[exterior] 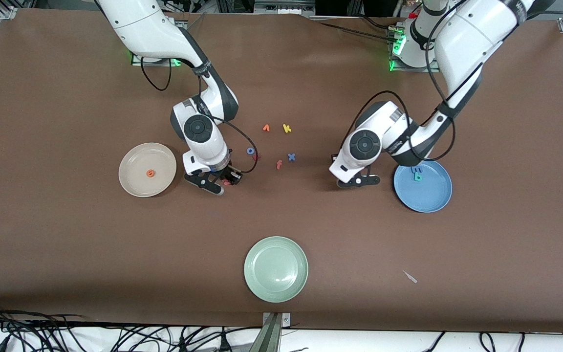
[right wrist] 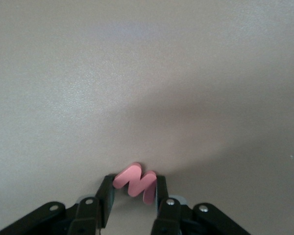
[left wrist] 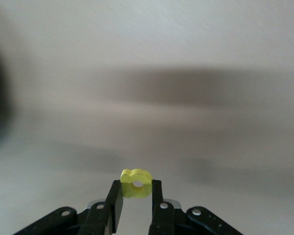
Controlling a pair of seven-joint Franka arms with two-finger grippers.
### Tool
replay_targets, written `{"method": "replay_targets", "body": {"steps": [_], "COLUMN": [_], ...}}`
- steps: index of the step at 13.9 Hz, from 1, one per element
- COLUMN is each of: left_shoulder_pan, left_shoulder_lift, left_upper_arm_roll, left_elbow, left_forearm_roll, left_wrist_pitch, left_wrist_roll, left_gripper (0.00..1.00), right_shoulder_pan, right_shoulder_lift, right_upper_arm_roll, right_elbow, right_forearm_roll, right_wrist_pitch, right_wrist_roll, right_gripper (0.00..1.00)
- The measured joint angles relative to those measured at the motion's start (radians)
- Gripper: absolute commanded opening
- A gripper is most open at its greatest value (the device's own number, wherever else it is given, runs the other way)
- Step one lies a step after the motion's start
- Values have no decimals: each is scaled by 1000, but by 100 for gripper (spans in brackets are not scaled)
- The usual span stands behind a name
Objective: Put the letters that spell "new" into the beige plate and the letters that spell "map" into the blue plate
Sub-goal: 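Grasp the yellow D with the left gripper while the right gripper grasps the M, then place the D on the blue plate while the right gripper places the M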
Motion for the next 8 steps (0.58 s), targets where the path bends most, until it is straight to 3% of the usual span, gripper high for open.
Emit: {"method": "replay_targets", "body": {"steps": [5, 6, 7, 8], "left_shoulder_pan": [156, 200, 243, 280], "left_shoulder_lift": [-45, -45, -43, -40], "left_upper_arm_roll": [2, 3, 4, 5], "left_elbow": [67, 65, 60, 54], "left_forearm_roll": [1, 1, 1, 1], "left_wrist_pitch": [-180, -190, -191, -191], "left_wrist_roll": [259, 316, 368, 401], "left_gripper": [4, 16, 44, 86], "right_shoulder_pan": [-1, -1, -3, -4], "right_shoulder_lift": [-23, -37, -55, -72], "right_upper_arm_roll": [-50, -71, -94, -115], "right_elbow": [23, 28, 30, 30], "right_forearm_roll": [-1, -1, -1, -1], "right_wrist_pitch": [-117, -152, -192, -234], "right_wrist_roll": [-134, -180, -231, -281], "right_gripper": [29, 29, 29, 29]}}
